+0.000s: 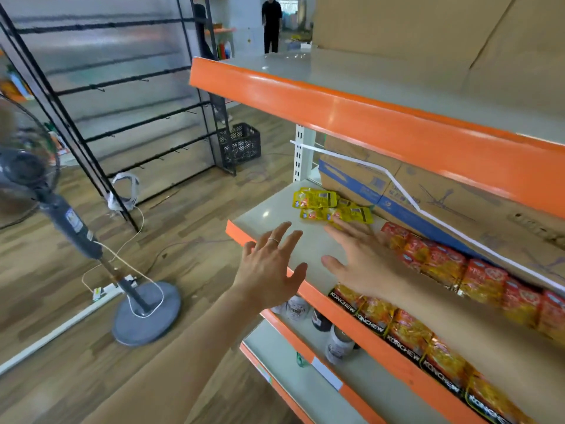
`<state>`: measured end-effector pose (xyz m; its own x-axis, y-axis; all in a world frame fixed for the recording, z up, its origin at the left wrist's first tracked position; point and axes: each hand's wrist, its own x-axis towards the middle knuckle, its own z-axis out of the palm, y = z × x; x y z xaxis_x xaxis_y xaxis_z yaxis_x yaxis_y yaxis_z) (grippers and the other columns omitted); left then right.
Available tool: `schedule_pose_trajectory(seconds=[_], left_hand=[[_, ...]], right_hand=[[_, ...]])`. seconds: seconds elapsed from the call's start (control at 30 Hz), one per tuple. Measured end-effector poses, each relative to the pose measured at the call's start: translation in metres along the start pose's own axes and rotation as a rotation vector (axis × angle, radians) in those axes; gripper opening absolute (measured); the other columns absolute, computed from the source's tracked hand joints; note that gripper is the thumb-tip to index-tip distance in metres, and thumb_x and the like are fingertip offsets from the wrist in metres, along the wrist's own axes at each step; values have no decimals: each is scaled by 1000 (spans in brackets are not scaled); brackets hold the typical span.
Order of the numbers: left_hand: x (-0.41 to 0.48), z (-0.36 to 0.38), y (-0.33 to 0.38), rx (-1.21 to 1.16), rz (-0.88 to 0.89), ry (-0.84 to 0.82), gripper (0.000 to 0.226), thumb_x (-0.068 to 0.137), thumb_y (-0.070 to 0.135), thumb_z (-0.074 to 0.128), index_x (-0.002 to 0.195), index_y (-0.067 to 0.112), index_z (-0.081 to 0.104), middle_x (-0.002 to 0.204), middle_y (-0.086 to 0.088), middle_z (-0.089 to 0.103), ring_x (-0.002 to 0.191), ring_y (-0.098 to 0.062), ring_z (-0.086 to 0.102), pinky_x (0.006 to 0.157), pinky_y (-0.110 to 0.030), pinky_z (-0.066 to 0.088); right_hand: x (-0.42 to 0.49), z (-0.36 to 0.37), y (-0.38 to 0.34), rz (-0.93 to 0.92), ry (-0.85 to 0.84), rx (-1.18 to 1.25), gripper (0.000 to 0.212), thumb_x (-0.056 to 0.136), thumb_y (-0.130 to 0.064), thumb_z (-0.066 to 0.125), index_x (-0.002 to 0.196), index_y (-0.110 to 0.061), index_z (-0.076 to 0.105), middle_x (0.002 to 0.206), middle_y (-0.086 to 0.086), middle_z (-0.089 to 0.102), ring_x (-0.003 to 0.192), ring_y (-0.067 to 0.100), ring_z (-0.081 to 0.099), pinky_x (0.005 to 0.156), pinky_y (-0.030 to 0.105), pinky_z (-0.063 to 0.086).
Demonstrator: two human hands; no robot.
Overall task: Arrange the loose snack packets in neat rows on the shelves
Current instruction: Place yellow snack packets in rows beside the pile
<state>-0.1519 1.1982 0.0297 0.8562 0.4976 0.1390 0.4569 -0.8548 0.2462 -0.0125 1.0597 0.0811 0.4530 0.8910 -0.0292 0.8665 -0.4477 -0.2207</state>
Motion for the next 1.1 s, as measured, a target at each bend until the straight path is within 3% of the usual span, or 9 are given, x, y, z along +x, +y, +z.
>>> schedule_pose_trajectory(seconds=[0.1,0.23,0.4,0.53,0.67,0.83,0.97,1.1], left_hand=[[23,28,-3,-114,52,-65,65,94,54,48,153,31,32,164,4,23,146,-24,30,114,-40,30],[46,67,27,-324,59,-197,70,90,55,41,152,25,36,161,-4,29,144,-28,34,116,-36,28],[57,104,59,-330,164,-245,55,98,43,45,151,29,38,161,-9,31,148,-27,26,118,-39,24],[62,118,66,-249,247,-226,50,101,42,44,150,35,40,162,-1,30,150,-26,21,119,-40,19],[61,126,63,-178,315,-177,53,95,49,33,145,38,47,156,2,42,147,-31,31,118,-43,25],[60,127,64,-155,323,-164,60,94,54,25,149,38,41,158,7,38,148,-26,28,119,-42,20],[57,122,62,-219,195,-96,54,92,49,44,141,27,52,140,3,53,132,-23,44,112,-37,29],[57,122,62,-203,229,-86,45,92,46,56,133,28,60,128,4,56,121,-21,48,106,-35,33]], right_hand=[[15,24,26,92,-53,-67,60,99,-46,43,154,-31,25,165,-6,14,151,19,13,119,52,17],[36,33,76,191,-158,-190,63,96,-27,45,156,-28,24,166,-4,12,152,18,12,120,51,16],[52,36,133,252,-343,-165,64,98,-19,37,157,-35,17,166,-11,5,152,18,14,121,42,18],[54,49,148,255,-430,-176,60,103,-30,33,157,-40,9,165,-13,-1,153,19,9,123,43,17],[50,56,158,254,-367,-178,59,102,-35,37,156,-42,14,166,-13,5,153,18,11,121,52,17],[44,54,161,270,-336,-191,58,103,-39,38,156,-43,15,166,-13,5,153,18,9,122,53,13],[42,52,161,292,-302,-193,61,101,-56,34,156,-42,12,166,-9,5,153,23,10,121,56,13],[40,53,162,294,-346,-205,61,100,-58,36,156,-42,16,166,-12,5,152,23,14,119,55,14]])
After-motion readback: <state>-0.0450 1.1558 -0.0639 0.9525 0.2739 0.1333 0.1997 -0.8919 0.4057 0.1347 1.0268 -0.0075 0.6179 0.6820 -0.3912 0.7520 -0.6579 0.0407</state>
